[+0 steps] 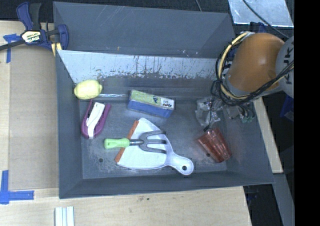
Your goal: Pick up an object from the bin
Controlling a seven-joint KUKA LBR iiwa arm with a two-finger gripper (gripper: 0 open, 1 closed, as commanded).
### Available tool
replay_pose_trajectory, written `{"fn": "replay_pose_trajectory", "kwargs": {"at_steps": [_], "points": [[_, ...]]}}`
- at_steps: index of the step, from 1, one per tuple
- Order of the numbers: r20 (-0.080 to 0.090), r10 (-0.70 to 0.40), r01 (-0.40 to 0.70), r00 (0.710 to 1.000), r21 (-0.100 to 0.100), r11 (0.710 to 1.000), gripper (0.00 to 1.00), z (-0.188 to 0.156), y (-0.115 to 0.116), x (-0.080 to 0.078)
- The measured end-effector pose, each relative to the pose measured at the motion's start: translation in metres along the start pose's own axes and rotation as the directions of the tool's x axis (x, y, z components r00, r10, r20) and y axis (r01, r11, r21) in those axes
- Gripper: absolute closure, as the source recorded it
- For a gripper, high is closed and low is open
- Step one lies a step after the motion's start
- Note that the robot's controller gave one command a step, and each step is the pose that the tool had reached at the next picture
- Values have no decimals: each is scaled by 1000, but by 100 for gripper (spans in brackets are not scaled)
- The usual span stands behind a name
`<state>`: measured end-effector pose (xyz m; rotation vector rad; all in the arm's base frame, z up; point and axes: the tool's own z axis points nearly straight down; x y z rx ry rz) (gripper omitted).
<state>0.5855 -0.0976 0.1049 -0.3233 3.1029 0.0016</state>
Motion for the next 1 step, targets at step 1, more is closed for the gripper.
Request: {"fn": "replay_pose_trajectory", "kwargs": {"at_steps": [1], "points": [[2,271,-272,962,5,962,0,35,-57,3]]}}
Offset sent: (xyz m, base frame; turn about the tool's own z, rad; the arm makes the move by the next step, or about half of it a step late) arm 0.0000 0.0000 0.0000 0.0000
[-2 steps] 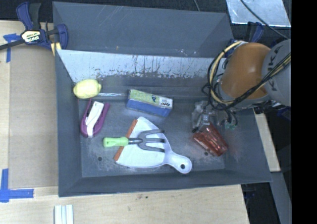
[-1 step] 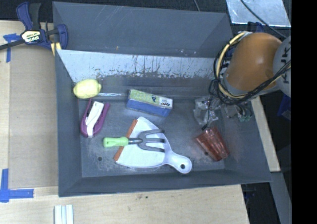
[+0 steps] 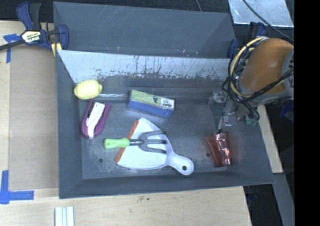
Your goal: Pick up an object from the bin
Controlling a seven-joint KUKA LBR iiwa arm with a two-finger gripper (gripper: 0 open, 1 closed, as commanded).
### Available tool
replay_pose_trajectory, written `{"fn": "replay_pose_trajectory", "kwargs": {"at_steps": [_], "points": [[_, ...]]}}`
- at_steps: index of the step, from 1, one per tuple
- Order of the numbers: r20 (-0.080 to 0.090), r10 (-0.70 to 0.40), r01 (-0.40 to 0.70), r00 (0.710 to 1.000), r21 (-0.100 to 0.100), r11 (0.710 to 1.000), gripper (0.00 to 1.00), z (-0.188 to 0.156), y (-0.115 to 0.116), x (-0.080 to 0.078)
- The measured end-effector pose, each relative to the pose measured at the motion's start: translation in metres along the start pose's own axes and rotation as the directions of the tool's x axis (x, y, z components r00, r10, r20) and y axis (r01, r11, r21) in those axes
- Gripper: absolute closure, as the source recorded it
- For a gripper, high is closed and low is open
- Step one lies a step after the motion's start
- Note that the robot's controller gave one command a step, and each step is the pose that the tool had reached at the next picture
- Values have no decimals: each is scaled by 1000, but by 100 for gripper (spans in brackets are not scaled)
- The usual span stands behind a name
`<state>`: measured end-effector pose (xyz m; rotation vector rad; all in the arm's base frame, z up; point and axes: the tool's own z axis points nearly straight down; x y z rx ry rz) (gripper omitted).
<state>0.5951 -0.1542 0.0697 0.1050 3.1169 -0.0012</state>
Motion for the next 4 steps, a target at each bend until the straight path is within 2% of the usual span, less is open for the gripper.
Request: {"fn": "replay_pose_trajectory", "kwargs": {"at_steps": [1,2,3,4], "points": [[0,-3,3,1000,0,1000,0,-1,1,0],[31,-53,53,998,5,999,0,-9,-6,60],[13,-111,111,994,3,994,0,-3,-4,36],[70,-95,94,993,13,995,0,-12,1,67]]}}
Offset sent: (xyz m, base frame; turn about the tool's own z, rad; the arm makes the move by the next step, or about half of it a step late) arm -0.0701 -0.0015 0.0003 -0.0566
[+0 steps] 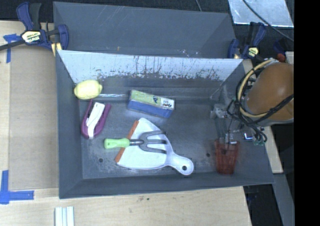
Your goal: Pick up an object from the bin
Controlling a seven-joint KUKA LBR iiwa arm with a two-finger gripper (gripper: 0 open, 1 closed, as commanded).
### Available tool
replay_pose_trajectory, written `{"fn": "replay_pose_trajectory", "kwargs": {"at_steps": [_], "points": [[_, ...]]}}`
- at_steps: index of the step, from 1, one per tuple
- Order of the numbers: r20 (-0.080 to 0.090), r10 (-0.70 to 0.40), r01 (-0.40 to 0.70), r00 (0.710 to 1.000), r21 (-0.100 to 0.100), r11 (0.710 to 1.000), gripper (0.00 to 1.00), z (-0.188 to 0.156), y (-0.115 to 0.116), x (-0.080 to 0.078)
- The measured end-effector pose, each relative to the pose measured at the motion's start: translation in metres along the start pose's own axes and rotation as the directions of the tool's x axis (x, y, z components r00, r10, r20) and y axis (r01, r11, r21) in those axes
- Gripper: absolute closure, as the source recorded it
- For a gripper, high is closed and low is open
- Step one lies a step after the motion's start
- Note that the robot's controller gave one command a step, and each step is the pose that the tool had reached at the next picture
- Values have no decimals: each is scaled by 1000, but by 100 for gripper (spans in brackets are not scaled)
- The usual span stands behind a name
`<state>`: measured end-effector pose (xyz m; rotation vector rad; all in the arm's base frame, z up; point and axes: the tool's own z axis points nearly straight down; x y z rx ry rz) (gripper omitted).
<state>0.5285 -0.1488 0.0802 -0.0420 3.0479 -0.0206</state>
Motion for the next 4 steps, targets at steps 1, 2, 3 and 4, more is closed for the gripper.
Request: {"fn": "replay_pose_trajectory", "kwargs": {"at_steps": [1,2,3,4], "points": [[-1,-4,4,1000,0,1000,0,1,-1,-1],[9,-4,4,1000,3,1000,0,-38,0,-16],[12,6,-6,1000,1,1000,0,4,6,30],[8,-11,11,1000,2,1000,0,5,7,29]]}}
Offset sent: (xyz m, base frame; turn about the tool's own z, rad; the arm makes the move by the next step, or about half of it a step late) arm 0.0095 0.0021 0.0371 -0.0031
